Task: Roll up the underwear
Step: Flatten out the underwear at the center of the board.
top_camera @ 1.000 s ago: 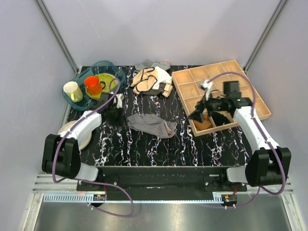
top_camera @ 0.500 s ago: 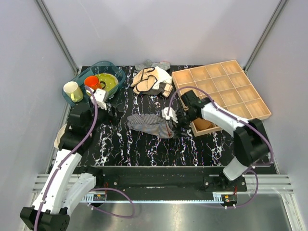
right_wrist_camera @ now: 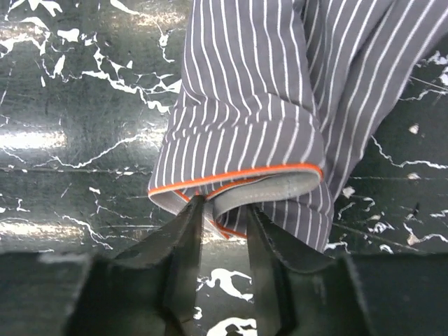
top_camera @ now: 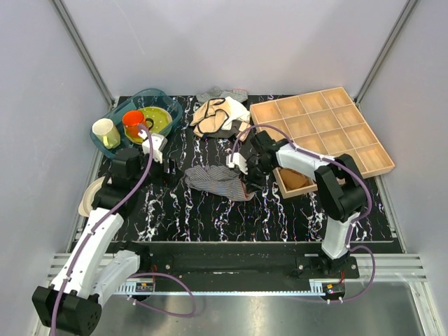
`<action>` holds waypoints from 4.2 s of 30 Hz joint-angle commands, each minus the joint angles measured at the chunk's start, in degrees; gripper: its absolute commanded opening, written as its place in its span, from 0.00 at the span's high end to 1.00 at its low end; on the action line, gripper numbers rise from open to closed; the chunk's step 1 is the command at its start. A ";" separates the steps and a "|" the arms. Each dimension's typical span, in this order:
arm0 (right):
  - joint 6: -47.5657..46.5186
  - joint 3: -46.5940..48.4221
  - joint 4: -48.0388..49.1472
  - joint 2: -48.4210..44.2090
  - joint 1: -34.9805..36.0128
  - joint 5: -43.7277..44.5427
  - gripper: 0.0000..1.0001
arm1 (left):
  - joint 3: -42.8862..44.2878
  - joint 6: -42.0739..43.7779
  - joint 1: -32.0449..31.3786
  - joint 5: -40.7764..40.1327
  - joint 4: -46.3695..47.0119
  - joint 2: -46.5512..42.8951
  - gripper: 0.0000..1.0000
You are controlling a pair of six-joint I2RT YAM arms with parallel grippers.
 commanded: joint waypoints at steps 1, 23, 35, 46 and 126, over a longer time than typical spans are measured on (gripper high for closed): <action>2.57 3.94 -1.13 1.95 1.23 1.65 0.72 | 0.80 0.60 0.01 5.80 3.04 1.05 0.15; 29.12 2.10 11.26 -3.76 1.23 -16.63 1.00 | -5.97 -42.97 -26.44 -4.64 34.76 32.33 0.02; 31.41 2.89 11.61 -3.14 1.23 -15.75 1.00 | -2.90 -41.51 -30.40 -15.64 27.65 39.37 0.42; 21.07 6.48 2.31 -5.42 1.84 -7.41 1.00 | -1.07 -26.48 -30.40 -3.25 21.34 31.12 0.82; 18.22 27.41 -13.44 8.11 -5.19 7.81 1.00 | 39.63 -16.09 -4.29 12.76 2.07 65.98 0.36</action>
